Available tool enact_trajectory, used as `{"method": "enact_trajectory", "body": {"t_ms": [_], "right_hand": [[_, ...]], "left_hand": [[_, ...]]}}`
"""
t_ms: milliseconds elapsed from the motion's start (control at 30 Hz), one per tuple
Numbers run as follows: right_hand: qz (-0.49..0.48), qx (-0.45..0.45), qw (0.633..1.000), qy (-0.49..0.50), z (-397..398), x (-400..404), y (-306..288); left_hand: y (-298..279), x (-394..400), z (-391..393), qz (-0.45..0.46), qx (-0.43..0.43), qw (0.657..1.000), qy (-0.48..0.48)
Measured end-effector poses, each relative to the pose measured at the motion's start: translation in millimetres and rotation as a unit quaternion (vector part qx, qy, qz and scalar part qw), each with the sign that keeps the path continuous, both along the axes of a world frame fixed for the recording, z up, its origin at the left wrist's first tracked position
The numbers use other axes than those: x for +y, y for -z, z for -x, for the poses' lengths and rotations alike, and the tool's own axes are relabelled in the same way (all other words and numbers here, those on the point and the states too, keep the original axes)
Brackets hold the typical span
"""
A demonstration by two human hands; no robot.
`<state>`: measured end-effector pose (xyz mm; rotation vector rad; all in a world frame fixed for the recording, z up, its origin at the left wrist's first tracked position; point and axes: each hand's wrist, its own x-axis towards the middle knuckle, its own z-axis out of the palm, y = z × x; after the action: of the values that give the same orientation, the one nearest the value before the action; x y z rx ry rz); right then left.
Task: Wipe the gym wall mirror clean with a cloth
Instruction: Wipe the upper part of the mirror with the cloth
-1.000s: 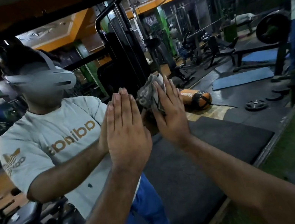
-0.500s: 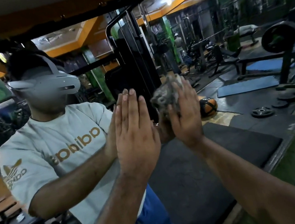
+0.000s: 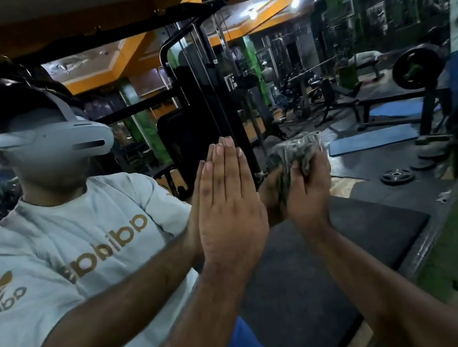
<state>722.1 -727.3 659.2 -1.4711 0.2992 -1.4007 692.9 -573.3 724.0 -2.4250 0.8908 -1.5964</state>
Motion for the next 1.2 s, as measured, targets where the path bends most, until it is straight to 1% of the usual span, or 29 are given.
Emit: {"method": "enact_trajectory", "body": {"t_ms": [33,67,100,167,200,233,267,300,367,400,433,467,500,567,600,633,700,733,767,800,867,933,967,1000,1033,1100,1133,1167,1200], "right_hand": [[-0.023,0.000,1.000,-0.021,1.4,8.9,-11.7],[-0.004,-0.009,0.999,-0.045,4.1,17.9,-20.0],[0.048,-0.018,0.997,-0.058,6.9,23.9,-22.0],[0.190,-0.025,0.981,-0.030,11.1,22.7,-10.5],[0.232,-0.019,0.972,-0.003,10.8,15.3,1.0],[0.237,-0.009,0.971,0.019,10.4,8.5,12.6],[0.198,-0.001,0.980,0.028,9.2,4.6,21.8],[0.128,-0.001,0.992,0.020,7.8,4.9,24.6],[-0.013,-0.013,1.000,-0.019,7.9,18.0,6.7],[-0.038,-0.019,0.998,-0.037,10.4,26.6,-6.8],[-0.025,-0.022,0.998,-0.054,13.3,33.2,-17.4],[0.019,-0.018,0.998,-0.064,17.2,37.8,-22.9],[0.085,-0.015,0.994,-0.064,20.8,39.1,-23.0],[0.217,0.000,0.976,-0.026,22.9,27.0,-8.5],[0.238,0.012,0.971,-0.011,22.0,18.7,3.2],[0.212,0.021,0.977,-0.004,19.7,13.0,12.5],[0.069,0.018,0.997,-0.016,17.3,16.9,11.2],[0.008,0.021,0.999,-0.025,17.8,26.3,1.3],[-0.014,0.023,0.999,-0.038,18.7,38.3,-10.2],[0.010,0.021,0.999,-0.049,21.2,50.6,-19.7],[0.142,-0.004,0.988,-0.055,26.0,67.4,-24.7],[0.273,-0.016,0.962,-0.019,24.3,61.3,-11.5],[0.304,-0.016,0.953,0.003,22.9,53.7,-1.1],[0.301,-0.013,0.953,0.021,21.1,48.4,8.1],[0.265,-0.011,0.964,0.029,19.8,46.5,12.0],[0.114,0.000,0.993,0.014,19.8,59.5,-0.1],[0.042,0.005,0.999,-0.006,21.4,71.1,-14.2],[0.015,0.006,0.999,-0.029,23.7,82.0,-27.5],[0.052,-0.004,0.998,-0.044,26.9,90.8,-35.6]], "left_hand": [[-0.1,-0.4,0.0,0.003,0.006,1.000,0.004],[-0.3,-0.8,0.1,0.005,0.012,1.000,0.005],[-0.4,-0.8,0.1,0.004,0.017,1.000,0.004],[-1.2,-0.2,0.0,-0.002,0.024,1.000,0.001],[-1.3,0.4,0.4,-0.005,0.025,1.000,0.000],[-1.6,1.0,1.1,-0.008,0.023,1.000,-0.003],[-1.6,1.4,1.0,-0.012,0.017,1.000,-0.006],[-1.7,2.0,0.9,-0.014,0.011,1.000,-0.010],[-2.6,1.8,1.0,-0.012,0.016,1.000,-0.009],[-3.1,1.6,1.7,-0.013,0.023,1.000,-0.008],[-3.3,1.5,2.0,-0.015,0.027,0.999,-0.008],[-3.1,1.4,2.4,-0.017,0.025,1.000,-0.008],[-3.7,1.5,2.8,-0.017,0.021,1.000,-0.007],[-7.1,3.2,6.1,-0.011,0.018,1.000,0.008],[-7.7,5.2,9.2,-0.004,0.018,1.000,0.018],[-6.7,8.9,12.8,0.007,0.016,1.000,0.025],[-1.7,19.9,19.6,0.030,0.002,0.999,0.016],[1.3,26.3,22.1,0.040,-0.001,0.999,0.001],[3.8,32.4,23.5,0.046,0.002,0.999,-0.014],[5.2,38.3,24.2,0.046,0.008,0.999,-0.027],[5.3,47.7,21.2,0.022,0.009,0.999,-0.038],[3.1,51.2,17.8,-0.002,0.009,0.999,-0.044],[2.8,51.9,17.8,-0.005,0.015,0.999,-0.046],[3.5,52.1,17.8,-0.004,0.019,0.999,-0.046],[4.6,52.0,18.1,-0.003,0.023,0.999,-0.047],[4.4,51.7,20.2,-0.003,0.032,0.998,-0.044],[2.6,52.4,21.3,-0.005,0.038,0.999,-0.037],[-0.1,54.4,23.4,-0.009,0.044,0.999,-0.026],[-3.3,58.6,26.6,-0.012,0.049,0.999,-0.014]]}}
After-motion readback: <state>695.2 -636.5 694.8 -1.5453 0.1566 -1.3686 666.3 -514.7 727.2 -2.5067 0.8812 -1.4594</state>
